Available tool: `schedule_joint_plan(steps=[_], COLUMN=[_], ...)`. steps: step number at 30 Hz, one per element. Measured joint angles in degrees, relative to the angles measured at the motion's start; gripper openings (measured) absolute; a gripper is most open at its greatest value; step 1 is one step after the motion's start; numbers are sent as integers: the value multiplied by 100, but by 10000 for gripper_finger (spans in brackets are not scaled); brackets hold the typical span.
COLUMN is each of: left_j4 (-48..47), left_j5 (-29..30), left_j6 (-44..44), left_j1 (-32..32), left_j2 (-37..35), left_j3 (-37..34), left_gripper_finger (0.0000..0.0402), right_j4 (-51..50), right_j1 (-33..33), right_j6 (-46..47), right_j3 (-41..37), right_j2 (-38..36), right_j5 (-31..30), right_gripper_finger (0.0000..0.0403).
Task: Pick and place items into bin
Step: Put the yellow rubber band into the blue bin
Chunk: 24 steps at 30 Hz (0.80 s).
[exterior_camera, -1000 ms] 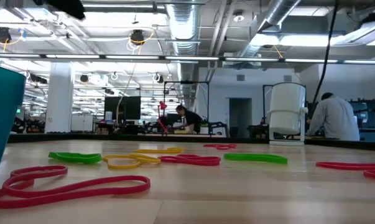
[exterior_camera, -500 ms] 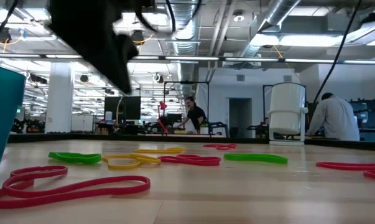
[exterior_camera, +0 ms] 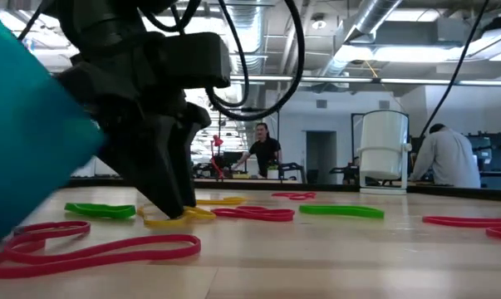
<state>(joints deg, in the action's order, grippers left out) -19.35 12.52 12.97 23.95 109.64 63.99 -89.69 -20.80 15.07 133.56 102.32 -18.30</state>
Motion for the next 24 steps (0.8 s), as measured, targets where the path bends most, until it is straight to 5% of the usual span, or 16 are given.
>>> schedule_joint_plan(steps=[7,14,24], left_j4=[-3,-104,-1657], left_j5=[-175,-130,19], left_j6=[-2,77,604], left_j1=[-88,-92,309], left_j2=[-14,-23,-793], left_j3=[-2,-2,505], left_gripper_finger=[102,9,1], right_j4=[5,11,-4], right_j1=[133,144,129], right_j6=[0,0,0], right_j3=[-2,-2,-2], right_j2=[18,20,20], right_j5=[25,25,24], right_gripper_finger=[92,92,92])
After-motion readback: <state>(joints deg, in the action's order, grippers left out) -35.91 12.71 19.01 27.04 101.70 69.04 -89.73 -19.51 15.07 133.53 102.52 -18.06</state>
